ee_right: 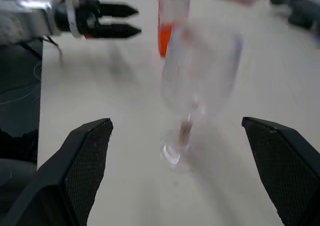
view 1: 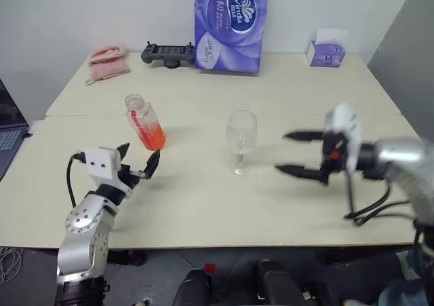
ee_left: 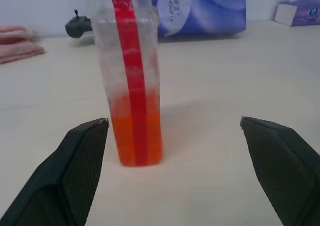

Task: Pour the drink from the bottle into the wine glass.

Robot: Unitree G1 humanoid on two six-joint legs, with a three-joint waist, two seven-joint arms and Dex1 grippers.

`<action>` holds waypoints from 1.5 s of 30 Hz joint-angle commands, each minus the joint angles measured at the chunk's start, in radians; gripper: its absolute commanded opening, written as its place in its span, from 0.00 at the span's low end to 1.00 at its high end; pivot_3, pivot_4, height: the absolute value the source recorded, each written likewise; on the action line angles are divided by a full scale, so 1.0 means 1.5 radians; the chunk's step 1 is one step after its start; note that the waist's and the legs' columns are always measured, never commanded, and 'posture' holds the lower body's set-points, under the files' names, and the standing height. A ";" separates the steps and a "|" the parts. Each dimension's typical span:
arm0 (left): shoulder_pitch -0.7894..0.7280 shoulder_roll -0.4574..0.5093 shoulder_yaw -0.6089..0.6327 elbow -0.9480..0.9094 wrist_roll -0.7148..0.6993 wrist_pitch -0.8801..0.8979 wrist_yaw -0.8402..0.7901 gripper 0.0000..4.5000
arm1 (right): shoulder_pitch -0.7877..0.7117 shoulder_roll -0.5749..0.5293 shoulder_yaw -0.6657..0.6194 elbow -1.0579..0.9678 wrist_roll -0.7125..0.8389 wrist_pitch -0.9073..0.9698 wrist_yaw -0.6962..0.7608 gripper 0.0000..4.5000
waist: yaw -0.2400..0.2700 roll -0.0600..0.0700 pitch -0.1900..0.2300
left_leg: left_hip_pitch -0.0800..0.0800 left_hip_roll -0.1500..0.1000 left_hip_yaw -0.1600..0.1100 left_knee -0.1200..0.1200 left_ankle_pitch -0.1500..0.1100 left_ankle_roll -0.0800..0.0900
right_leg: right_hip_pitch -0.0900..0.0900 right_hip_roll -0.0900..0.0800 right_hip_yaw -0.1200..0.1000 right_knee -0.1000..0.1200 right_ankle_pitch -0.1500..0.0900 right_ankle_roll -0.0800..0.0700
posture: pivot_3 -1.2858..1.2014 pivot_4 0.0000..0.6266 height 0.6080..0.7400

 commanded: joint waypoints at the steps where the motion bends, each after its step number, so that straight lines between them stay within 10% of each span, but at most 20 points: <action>1: -0.045 0.021 0.020 0.004 0.005 -0.004 0.015 1.00 | -0.087 -0.014 -0.021 0.027 0.067 0.047 0.014 0.99 | 0.000 0.000 0.000 | 0.000 0.000 0.000 0.000 0.000 0.000 | 0.000 0.000 0.000 0.000 0.000 0.000 | 0.52 0.24 1.00; 28: -0.307 0.022 -0.048 0.292 0.075 -0.086 -0.003 1.00 | -0.129 -0.012 0.050 0.042 0.008 -0.002 0.009 0.99 | 0.002 0.000 0.000 | -0.003 -0.001 0.000 0.001 0.000 0.000 | -0.001 -0.001 0.000 -0.003 0.003 -0.003 | 0.52 0.24 1.00; 36: -0.333 0.024 -0.053 0.348 0.081 -0.117 -0.020 0.50 | -0.122 -0.005 0.044 0.040 -0.001 -0.005 -0.017 1.00 | 0.002 0.000 0.000 | -0.004 -0.001 0.000 0.001 0.000 0.000 | -0.001 -0.001 0.000 -0.004 0.003 -0.003 | 0.52 0.24 1.00; 45: -0.410 0.066 -0.103 0.334 0.108 -0.129 -0.101 0.47 | -0.005 -0.020 -0.060 -0.027 0.017 0.021 -0.090 1.00 | 0.005 -0.001 0.000 | -0.006 -0.001 -0.001 0.001 0.000 0.000 | -0.001 -0.001 -0.001 -0.004 0.004 -0.003 | 0.52 0.24 1.00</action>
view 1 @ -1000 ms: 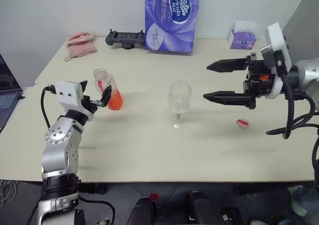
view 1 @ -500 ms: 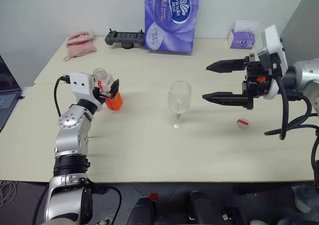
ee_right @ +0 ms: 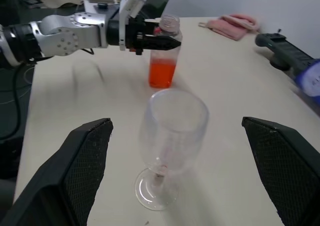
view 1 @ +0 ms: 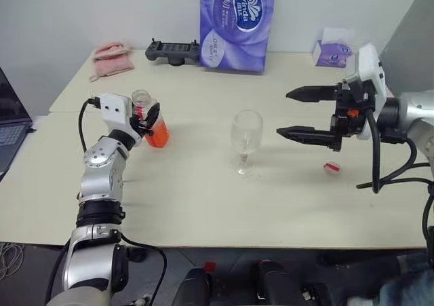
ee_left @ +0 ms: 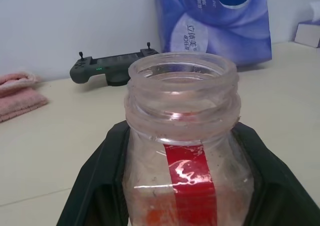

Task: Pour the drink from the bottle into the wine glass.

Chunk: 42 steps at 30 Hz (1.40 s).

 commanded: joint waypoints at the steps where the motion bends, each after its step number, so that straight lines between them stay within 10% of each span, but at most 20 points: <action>1: -0.055 0.032 -0.048 -0.082 0.025 -0.023 -0.063 0.47 | 0.049 -0.018 -0.081 -0.066 0.036 0.024 -0.037 1.00 | 0.002 0.000 0.000 | -0.001 0.000 0.000 0.000 0.000 0.000 | 0.000 0.000 0.000 0.000 0.000 0.000 | 0.52 0.24 1.00; 10: -0.093 0.045 -0.149 -0.161 0.087 -0.087 -0.151 0.47 | 0.152 -0.030 -0.099 -0.156 0.073 0.052 -0.084 1.00 | -0.002 0.000 0.000 | 0.001 0.000 0.001 0.000 0.000 0.000 | 0.000 0.000 0.001 -0.001 0.000 0.000 | 0.52 0.24 1.00; 42: -0.289 0.029 -0.290 0.161 0.341 -0.629 -0.102 0.47 | 0.213 -0.041 -0.110 -0.200 0.103 0.051 -0.170 1.00 | -0.002 0.000 0.000 | 0.000 0.000 0.001 0.001 0.000 0.000 | 0.000 0.001 0.001 -0.001 0.002 0.000 | 0.52 0.24 1.00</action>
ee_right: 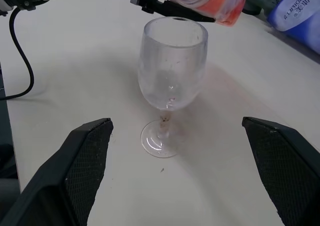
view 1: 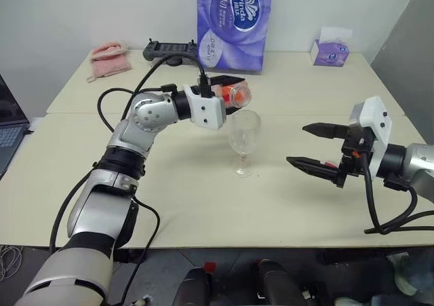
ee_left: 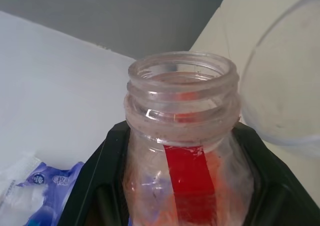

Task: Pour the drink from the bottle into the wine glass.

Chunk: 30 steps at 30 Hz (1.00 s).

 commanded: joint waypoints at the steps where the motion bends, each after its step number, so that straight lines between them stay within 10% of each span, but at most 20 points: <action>1: -0.033 0.016 -0.001 0.009 0.027 -0.050 0.035 0.47 | 0.000 -0.014 -0.025 -0.022 0.007 -0.008 -0.006 1.00 | 0.000 0.000 0.000 | 0.000 0.000 0.000 0.000 0.000 0.000 | 0.000 0.000 0.000 0.000 0.000 0.000 | 0.52 0.24 1.00; 30: -0.117 0.052 -0.048 0.080 0.206 -0.137 0.222 0.47 | -0.005 -0.014 -0.018 -0.022 0.007 -0.015 -0.014 1.00 | 0.000 0.000 0.000 | 0.000 0.000 0.000 0.001 0.000 0.000 | 0.000 0.000 0.000 0.001 0.000 0.000 | 0.52 0.24 1.00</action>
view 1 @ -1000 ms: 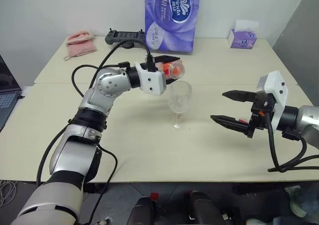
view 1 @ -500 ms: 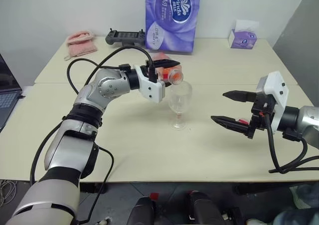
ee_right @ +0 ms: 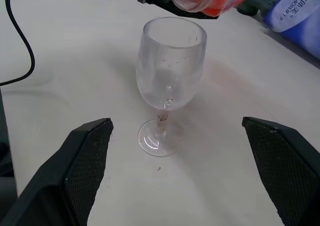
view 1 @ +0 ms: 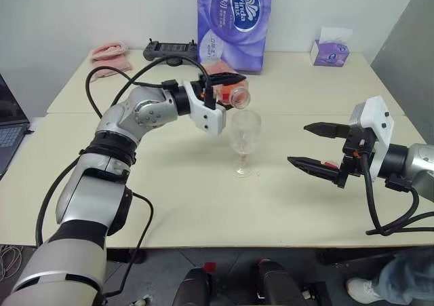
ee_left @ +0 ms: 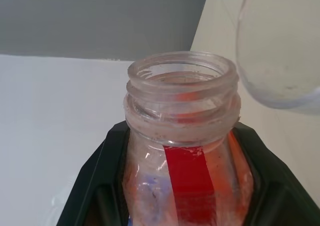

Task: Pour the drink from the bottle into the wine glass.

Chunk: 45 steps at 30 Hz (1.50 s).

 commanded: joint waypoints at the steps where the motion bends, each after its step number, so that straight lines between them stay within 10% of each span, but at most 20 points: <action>1: -0.040 0.017 0.004 -0.007 0.003 -0.012 0.027 0.47 | -0.006 -0.005 -0.014 -0.015 0.004 -0.014 -0.005 1.00 | 0.000 0.000 0.000 | 0.000 0.000 0.000 0.000 0.000 0.000 | 0.000 0.000 0.000 0.000 0.000 0.000 | 0.52 0.24 1.00; 45: -0.099 0.037 -0.049 0.050 0.112 -0.048 0.172 0.47 | -0.046 -0.003 0.035 0.004 -0.026 -0.039 -0.002 1.00 | 0.000 0.000 0.000 | 0.000 0.000 0.000 0.004 0.000 0.000 | 0.000 0.000 0.000 0.006 0.000 0.000 | 0.52 0.24 1.00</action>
